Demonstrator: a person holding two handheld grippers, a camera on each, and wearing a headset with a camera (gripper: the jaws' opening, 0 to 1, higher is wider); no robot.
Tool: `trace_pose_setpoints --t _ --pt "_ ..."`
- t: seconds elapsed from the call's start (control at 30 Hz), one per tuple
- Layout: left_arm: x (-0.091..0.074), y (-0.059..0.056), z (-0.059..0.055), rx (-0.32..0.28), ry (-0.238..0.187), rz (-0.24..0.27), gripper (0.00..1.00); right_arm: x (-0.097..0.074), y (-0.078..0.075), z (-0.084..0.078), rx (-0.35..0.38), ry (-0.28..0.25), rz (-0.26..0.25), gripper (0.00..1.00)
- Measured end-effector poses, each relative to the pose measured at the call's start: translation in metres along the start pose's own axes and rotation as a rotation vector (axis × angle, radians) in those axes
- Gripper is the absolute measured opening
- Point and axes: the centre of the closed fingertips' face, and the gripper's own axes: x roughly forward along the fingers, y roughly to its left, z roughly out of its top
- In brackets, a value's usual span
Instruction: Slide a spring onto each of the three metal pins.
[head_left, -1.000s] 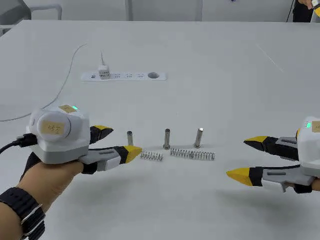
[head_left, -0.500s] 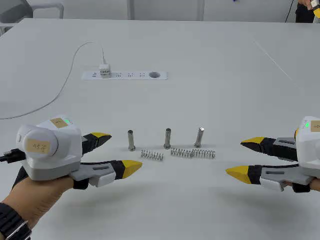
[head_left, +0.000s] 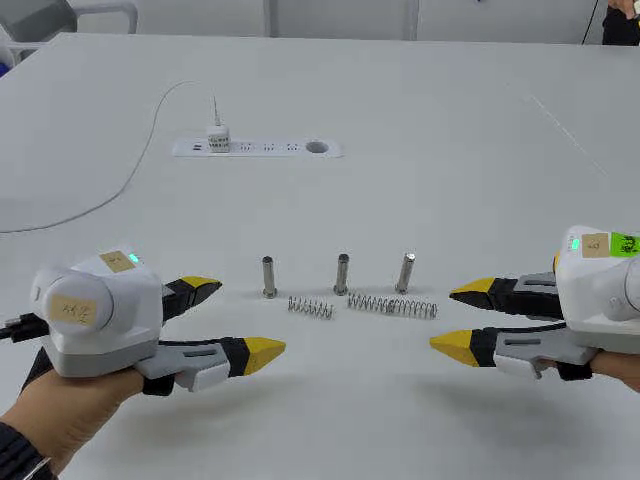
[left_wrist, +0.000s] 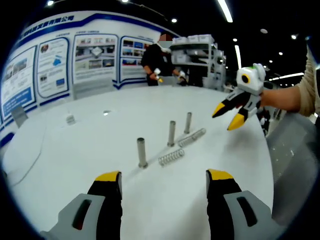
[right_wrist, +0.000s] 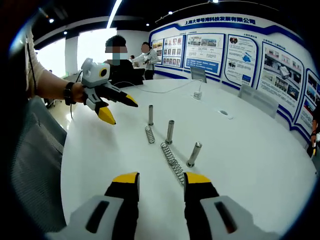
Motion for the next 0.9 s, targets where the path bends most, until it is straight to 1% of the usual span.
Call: trace_pose_setpoints --t 0.1,0.3,0.43,0.67,0.9 --pt "0.0 0.0 -0.001 -0.002 0.001 -0.001 0.69 0.005 0.0 0.002 -0.02 0.012 0.014 0.35" --pt "-0.001 -0.003 -0.003 -0.001 0.006 -0.005 0.69 0.017 0.003 0.009 -0.029 0.015 0.028 0.33" --pt "-0.003 -0.004 -0.002 -0.003 0.003 -0.003 0.69 0.027 0.008 0.014 -0.049 0.022 0.047 0.32" --pt "-0.004 -0.007 -0.001 0.004 0.005 -0.006 0.69 0.046 0.014 0.022 -0.066 0.03 0.068 0.3" --pt "-0.005 -0.011 -0.004 0.004 0.011 -0.012 0.69 0.063 0.018 0.028 -0.063 0.033 0.075 0.27"
